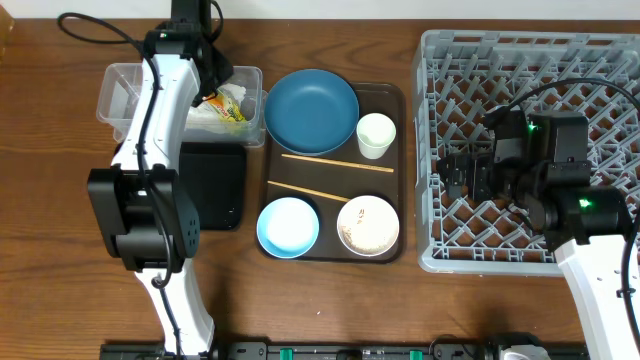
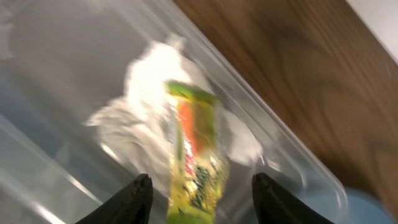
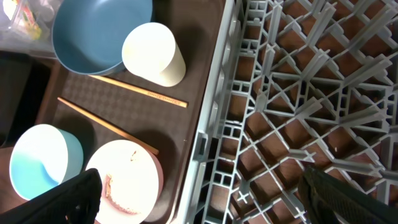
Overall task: Sort waste into correct bins and load items into the dishwasher rack
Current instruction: 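Move the wrapper with the left gripper and release it into the clear bin, then reach the left gripper to the white paper cup and grasp it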
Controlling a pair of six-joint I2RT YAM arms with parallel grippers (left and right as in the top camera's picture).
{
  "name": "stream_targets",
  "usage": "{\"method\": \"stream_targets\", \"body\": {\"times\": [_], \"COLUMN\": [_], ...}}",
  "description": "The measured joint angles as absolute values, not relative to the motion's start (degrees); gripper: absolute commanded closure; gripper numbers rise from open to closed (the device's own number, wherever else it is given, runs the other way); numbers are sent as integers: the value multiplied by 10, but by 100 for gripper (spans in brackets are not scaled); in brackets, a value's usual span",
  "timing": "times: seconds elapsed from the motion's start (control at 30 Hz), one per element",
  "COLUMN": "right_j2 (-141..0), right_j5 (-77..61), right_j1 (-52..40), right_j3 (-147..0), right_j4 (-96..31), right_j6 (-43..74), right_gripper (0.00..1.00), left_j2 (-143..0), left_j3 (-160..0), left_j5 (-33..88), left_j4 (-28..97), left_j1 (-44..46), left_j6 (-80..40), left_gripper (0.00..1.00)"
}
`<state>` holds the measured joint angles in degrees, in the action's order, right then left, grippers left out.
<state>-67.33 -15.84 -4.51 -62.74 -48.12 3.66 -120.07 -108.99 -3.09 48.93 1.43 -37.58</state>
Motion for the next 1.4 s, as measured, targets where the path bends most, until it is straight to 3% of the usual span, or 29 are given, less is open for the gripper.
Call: {"method": "stream_targets", "body": {"times": [0.17, 0.33, 0.6, 0.8, 1.1, 1.4], "right_j2": [-673, -673, -673, -673, -673, -673], "right_j5": [-159, -160, -161, -162, -163, -163], "right_j1": [-45, -45, -45, -45, -45, -45], "right_j3": [-627, -627, -627, -627, -627, -627], "right_j4": [-475, -475, -476, -478, -480, -477], "right_j6": [37, 37, 37, 37, 37, 37], "right_gripper": [1, 1, 1, 1, 1, 1], "left_j2": [-1180, -1157, -1157, -1157, -1157, -1164], "left_j3": [-1090, -1090, -1087, -1044, -960, -943], "left_j5": [79, 149, 145, 115, 101, 101], "left_j4": [491, 512, 521, 476, 350, 322], "left_j1": [45, 132, 243, 276, 278, 296], "left_j6": [-233, -108, -13, -13, -106, -140], "left_gripper": [43, 43, 39, 38, 38, 38]}}
